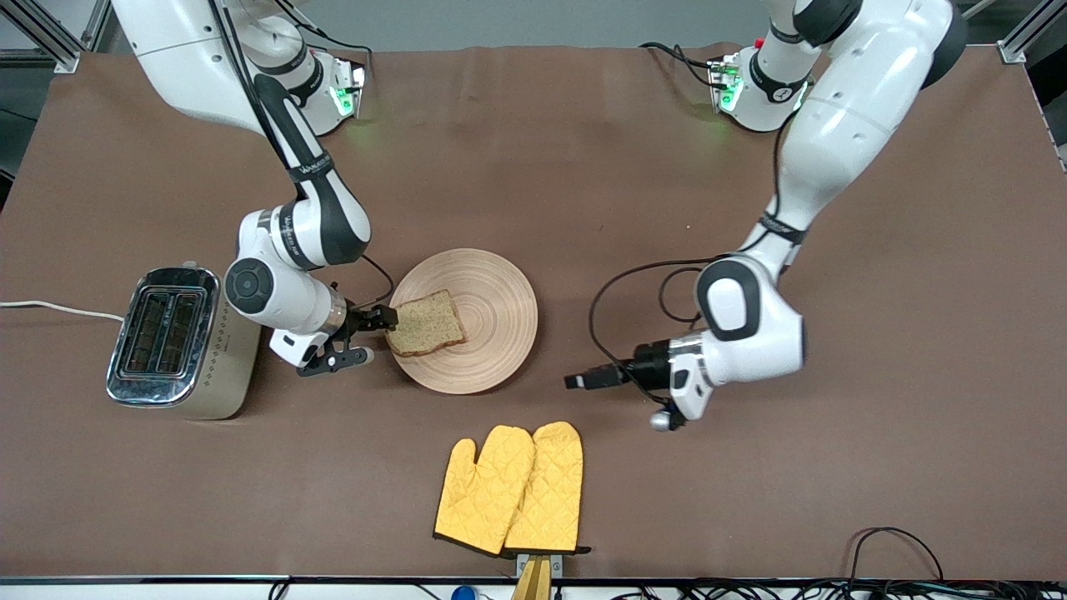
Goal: Move plate and put bread in toaster
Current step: 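Release the plate with the left gripper while the right gripper grasps the bread, then lift the bread slice with the right gripper and carry it over the toaster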
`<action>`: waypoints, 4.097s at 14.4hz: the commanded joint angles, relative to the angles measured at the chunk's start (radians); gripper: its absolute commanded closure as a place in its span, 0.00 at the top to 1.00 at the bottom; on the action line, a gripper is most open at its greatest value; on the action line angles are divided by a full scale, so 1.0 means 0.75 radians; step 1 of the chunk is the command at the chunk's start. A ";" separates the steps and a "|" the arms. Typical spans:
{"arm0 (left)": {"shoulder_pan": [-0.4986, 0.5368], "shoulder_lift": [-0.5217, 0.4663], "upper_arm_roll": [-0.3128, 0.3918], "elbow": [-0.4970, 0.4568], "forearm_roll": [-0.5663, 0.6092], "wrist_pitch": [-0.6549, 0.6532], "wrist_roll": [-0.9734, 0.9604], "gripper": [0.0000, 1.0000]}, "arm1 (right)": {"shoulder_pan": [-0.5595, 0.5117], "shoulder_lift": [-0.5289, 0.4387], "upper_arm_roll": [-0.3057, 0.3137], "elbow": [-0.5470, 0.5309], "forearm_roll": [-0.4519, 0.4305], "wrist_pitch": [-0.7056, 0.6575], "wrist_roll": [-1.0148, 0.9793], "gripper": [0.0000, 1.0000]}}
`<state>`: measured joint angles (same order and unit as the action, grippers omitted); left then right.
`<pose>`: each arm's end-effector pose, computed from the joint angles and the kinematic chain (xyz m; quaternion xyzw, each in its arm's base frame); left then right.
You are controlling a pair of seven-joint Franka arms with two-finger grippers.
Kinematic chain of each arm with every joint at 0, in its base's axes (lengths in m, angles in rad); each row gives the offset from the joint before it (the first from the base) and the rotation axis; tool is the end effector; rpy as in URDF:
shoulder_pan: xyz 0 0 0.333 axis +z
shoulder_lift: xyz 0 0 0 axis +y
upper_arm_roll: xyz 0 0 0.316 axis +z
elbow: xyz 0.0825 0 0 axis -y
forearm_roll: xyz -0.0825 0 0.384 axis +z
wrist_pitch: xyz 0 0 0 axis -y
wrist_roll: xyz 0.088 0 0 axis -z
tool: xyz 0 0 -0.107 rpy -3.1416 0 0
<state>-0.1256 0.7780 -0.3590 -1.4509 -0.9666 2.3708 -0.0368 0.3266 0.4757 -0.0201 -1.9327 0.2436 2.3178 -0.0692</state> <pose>0.6781 -0.3040 0.2698 0.8730 0.1615 -0.0583 0.4564 0.5846 0.1902 0.2319 -0.9906 -0.1012 0.0538 0.0749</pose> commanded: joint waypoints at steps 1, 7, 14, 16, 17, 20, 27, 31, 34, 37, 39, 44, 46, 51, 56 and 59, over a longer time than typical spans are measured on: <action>0.022 -0.135 0.014 -0.043 0.253 -0.007 -0.257 1.00 | 0.006 -0.074 0.035 -0.133 0.104 0.010 0.000 1.00; 0.177 -0.389 0.014 -0.031 0.717 -0.297 -0.411 1.00 | 0.010 -0.080 0.043 -0.121 0.133 0.004 0.002 0.80; 0.317 -0.681 0.016 -0.011 1.243 -0.727 -0.395 1.00 | 0.014 -0.070 0.041 -0.064 0.131 0.071 -0.012 0.71; 0.309 -0.763 0.053 -0.023 1.262 -0.762 -0.385 1.00 | 0.031 -0.070 0.041 -0.066 0.129 0.076 -0.012 0.69; 0.246 -0.828 0.142 -0.035 1.274 -0.792 -0.387 1.00 | 0.029 -0.070 0.041 -0.066 0.127 0.078 -0.014 0.67; 0.153 -0.949 0.268 -0.051 1.287 -0.972 -0.295 1.00 | 0.033 -0.053 0.039 -0.078 0.115 0.147 -0.018 0.65; 0.157 -1.068 0.286 -0.092 1.287 -1.101 -0.207 1.00 | 0.025 -0.035 0.035 -0.080 0.113 0.151 -0.026 0.60; 0.161 -1.072 0.270 -0.092 1.287 -1.110 -0.202 1.00 | 0.021 -0.033 0.033 -0.082 0.113 0.153 -0.024 0.52; 0.163 -1.072 0.270 -0.090 1.289 -1.142 -0.205 1.00 | 0.017 -0.025 0.031 -0.082 0.113 0.164 -0.024 0.50; 0.165 -1.074 0.270 -0.090 1.289 -1.169 -0.196 1.00 | 0.014 -0.023 0.027 -0.082 0.111 0.164 -0.024 0.35; 0.159 -1.072 0.270 -0.076 1.289 -1.167 -0.198 1.00 | 0.014 -0.023 0.027 -0.084 0.111 0.166 -0.024 0.20; 0.157 -1.080 0.266 -0.074 1.283 -1.171 -0.192 1.00 | 0.010 -0.025 0.014 -0.092 0.111 0.156 -0.022 0.00; 0.159 -1.082 0.270 -0.058 1.287 -1.169 -0.194 1.00 | 0.008 -0.037 0.014 -0.088 0.111 0.119 -0.012 0.00; 0.155 -1.037 0.272 -0.021 1.291 -1.159 -0.196 1.00 | 0.010 -0.172 -0.024 -0.043 0.091 -0.120 -0.010 0.00; 0.155 -1.039 0.270 -0.019 1.287 -1.159 -0.196 1.00 | 0.006 -0.354 -0.112 0.033 -0.077 -0.433 -0.006 0.00; 0.159 -1.039 0.270 -0.019 1.285 -1.159 -0.194 1.00 | -0.036 -0.474 -0.120 0.047 -0.279 -0.523 -0.006 0.00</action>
<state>-0.0043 -0.0081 -0.1551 -1.4858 -0.0204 1.5087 -0.1967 0.3303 0.1950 -0.1143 -1.8777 0.1105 1.9622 -0.0736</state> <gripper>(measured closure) 0.000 0.965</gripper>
